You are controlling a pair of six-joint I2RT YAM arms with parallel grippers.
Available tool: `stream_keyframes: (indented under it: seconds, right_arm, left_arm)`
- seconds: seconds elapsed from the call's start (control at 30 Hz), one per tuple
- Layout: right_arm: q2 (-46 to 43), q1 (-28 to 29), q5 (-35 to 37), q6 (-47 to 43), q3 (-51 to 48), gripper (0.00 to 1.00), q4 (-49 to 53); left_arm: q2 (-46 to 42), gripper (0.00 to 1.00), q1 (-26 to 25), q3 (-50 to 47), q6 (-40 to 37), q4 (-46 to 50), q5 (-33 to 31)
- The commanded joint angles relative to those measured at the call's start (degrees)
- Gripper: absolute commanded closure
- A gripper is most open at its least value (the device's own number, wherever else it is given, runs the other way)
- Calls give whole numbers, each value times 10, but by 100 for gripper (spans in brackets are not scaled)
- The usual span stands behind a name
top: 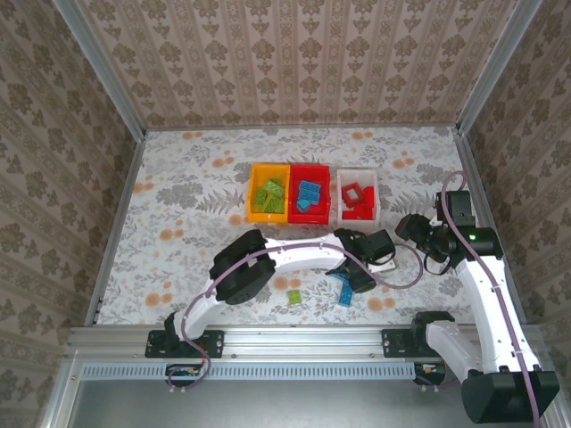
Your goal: Sort the legos into containers by color
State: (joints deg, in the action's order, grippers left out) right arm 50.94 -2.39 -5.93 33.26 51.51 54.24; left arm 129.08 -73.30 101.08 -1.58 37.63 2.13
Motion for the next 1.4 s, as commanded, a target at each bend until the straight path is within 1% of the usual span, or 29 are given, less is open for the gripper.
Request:
stream_keyframes:
  seconds: [0.0, 0.07, 0.1, 0.2, 0.33, 0.47, 0.57, 0.63, 0.77, 0.9, 1.07, 1.17, 1.23, 1.37]
  right_arm:
    - [-4, -3, -12, 5, -4, 27, 13]
    - [-2, -3, -14, 5, -4, 28, 11]
    - [-1, -3, -14, 4, -3, 28, 10]
    - [-1, -3, -14, -4, 1, 29, 10]
    - [-4, 4, -20, -18, 6, 30, 4]
    - [-7, 31, -22, -22, 5, 31, -12]
    - [-3, 72, -10, -17, 6, 31, -25]
    - [0, 104, -3, -11, 4, 31, -42]
    - [19, 173, -1, -3, 0, 31, -82]
    - [43, 219, -14, -2, 1, 31, -114]
    - [65, 232, -32, -6, 5, 31, -129]
    - [72, 232, -35, -11, 7, 31, -128]
    - [74, 232, -38, -11, 7, 31, -129]
    - [80, 236, -40, -13, 4, 31, -133]
  left_arm:
    - [3, 63, 5, 23, 9, 10, 4]
    - [-4, 69, 7, 20, 16, 8, -3]
    - [-10, 70, 8, 17, 19, 6, -8]
    - [-46, 71, 24, -2, 46, -2, -23]
    - [-127, 71, 64, -48, 95, -15, -39]
    - [-205, 71, 131, -100, 152, -18, -44]
    - [-239, 71, 186, -124, 187, -7, -39]
    - [-245, 71, 218, -127, 198, 0, -31]
    - [-216, 70, 269, -94, 194, 20, -10]
    - [-162, 70, 291, -44, 179, 31, 3]
    - [-94, 68, 297, 11, 177, 47, 17]
    - [-68, 67, 297, 26, 183, 48, 25]
    - [-60, 63, 297, 31, 187, 51, 25]
    - [-64, 50, 296, 29, 191, 55, 24]
